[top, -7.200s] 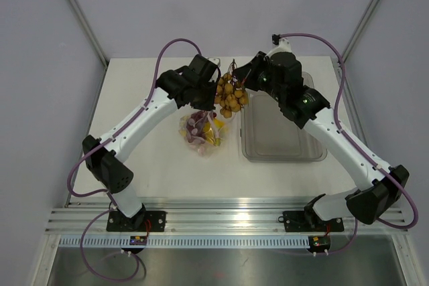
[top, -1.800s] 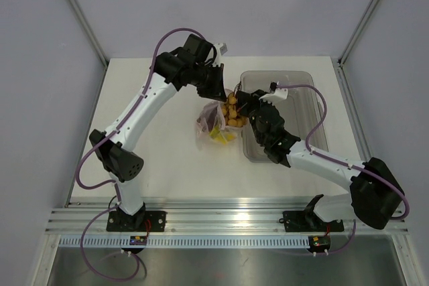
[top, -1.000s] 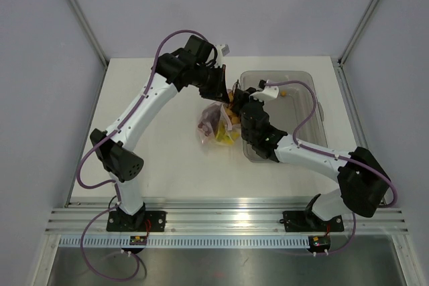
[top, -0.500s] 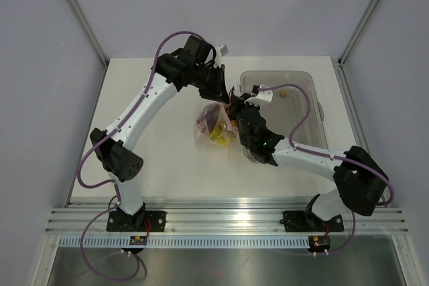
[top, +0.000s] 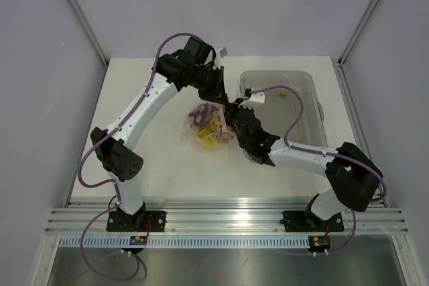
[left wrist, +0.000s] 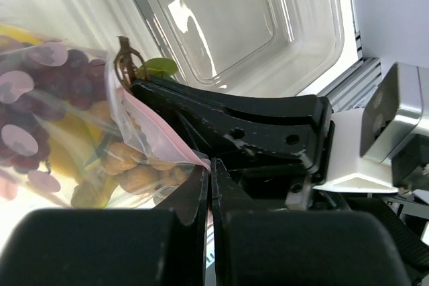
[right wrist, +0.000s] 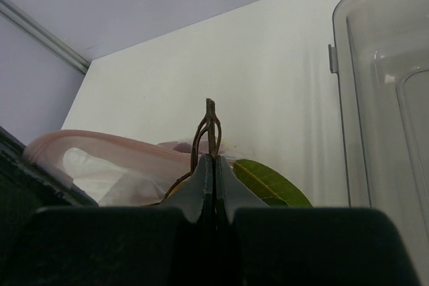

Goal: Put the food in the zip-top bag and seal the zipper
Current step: Place the fake fruit in the zipper food storage bag.

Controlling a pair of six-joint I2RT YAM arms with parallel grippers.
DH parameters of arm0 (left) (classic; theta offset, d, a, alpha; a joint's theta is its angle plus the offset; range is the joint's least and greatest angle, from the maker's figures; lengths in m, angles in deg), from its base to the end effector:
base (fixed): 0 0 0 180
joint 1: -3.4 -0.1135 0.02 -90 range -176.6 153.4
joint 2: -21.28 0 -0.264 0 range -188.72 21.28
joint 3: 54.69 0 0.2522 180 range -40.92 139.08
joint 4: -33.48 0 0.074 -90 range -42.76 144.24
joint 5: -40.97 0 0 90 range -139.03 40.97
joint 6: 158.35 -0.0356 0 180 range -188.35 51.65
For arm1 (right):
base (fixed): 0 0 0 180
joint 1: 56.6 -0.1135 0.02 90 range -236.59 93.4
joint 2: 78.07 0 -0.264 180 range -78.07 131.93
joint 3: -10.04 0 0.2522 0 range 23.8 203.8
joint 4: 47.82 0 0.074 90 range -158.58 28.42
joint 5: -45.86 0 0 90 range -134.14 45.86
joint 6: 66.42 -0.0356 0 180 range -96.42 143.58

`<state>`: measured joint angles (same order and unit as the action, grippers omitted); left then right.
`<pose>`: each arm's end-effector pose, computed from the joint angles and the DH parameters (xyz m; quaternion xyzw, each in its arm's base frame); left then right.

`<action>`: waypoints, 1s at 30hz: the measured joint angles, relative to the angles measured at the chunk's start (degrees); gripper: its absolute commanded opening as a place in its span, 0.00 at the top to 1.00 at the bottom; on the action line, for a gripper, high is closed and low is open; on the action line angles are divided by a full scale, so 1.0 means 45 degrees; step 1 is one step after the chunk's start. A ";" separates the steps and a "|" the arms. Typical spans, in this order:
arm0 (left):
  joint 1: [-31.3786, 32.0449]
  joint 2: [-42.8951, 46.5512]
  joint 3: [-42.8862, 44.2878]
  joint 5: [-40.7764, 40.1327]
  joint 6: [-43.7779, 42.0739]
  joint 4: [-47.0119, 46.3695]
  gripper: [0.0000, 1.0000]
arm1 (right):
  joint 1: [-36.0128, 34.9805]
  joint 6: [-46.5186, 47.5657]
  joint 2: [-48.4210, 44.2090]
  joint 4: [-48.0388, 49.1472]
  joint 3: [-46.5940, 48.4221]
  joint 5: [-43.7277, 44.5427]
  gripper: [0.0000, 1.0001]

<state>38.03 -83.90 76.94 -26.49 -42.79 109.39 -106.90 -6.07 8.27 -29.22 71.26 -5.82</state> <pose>0.3085 -0.2297 0.3994 0.1402 0.9117 -0.3290 0.2020 0.2295 0.2419 0.2583 0.0886 0.7326 0.2163 0.6393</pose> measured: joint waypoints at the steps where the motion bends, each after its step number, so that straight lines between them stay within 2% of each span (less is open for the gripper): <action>1: -0.0005 0.0000 -0.0078 0.0010 0.0010 -0.0005 1.00 | -0.0005 0.0005 0.0155 -0.0238 0.0189 -0.0087 1.00; 6: -0.0131 0.0053 -0.0573 0.0010 0.0053 -0.0112 1.00 | -0.0005 0.0034 0.0855 -0.1545 0.1263 -0.0656 1.00; 12: -0.0219 0.0525 -0.1273 0.0063 0.0087 -0.0423 1.00 | -0.0010 0.0015 0.0136 -0.2385 0.1112 -0.1214 1.00; 20: -0.0690 0.0724 -0.1316 0.0529 0.0083 -0.0641 1.00 | -0.0044 0.0024 -0.2370 -0.2497 0.0175 -0.1899 1.00; 30: -0.0729 0.0719 -0.1316 0.0933 0.0087 -0.0748 1.00 | -0.0073 0.0034 -0.2613 -0.2006 -0.0656 -0.3356 1.00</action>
<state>34.75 -80.67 71.02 -22.29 -42.40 106.02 -107.23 -5.91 -3.49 -38.25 68.31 -20.92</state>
